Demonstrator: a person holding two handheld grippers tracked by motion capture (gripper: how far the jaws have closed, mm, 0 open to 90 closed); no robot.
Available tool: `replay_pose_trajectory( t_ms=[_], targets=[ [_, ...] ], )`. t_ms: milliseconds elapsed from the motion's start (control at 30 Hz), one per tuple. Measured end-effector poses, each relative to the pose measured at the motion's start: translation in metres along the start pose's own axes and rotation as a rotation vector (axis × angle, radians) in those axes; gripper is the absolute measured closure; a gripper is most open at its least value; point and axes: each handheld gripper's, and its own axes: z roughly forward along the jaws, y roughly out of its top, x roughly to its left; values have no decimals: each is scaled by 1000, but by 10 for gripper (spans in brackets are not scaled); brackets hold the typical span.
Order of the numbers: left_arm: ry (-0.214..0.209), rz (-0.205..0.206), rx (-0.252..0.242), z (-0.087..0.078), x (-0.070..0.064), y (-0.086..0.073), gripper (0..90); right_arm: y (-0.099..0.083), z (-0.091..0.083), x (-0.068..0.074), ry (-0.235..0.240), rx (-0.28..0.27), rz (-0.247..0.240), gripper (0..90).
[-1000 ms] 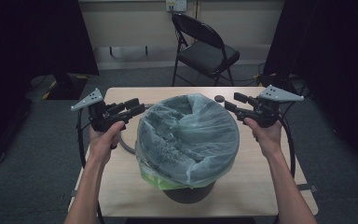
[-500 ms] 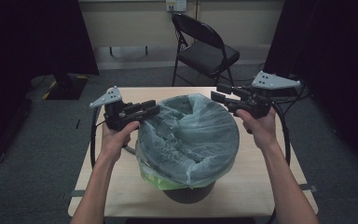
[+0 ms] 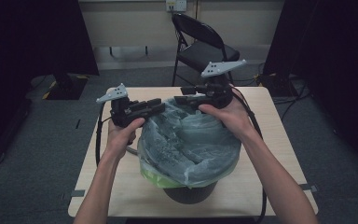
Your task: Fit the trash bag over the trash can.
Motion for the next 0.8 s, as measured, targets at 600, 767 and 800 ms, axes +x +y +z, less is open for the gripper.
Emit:
replay_pose_trajectory(
  t_ms=[600, 767, 800],
  targets=[
    [-4, -9, -1, -3, 0, 4, 585, -25, 54, -4, 109, 407, -47, 375],
    [38, 48, 51, -5, -9, 5, 550, -33, 59, -3, 94, 436, -48, 381],
    [42, 54, 61, -5, -10, 4, 547, -34, 60, -2, 85, 447, -56, 387]
  ],
)
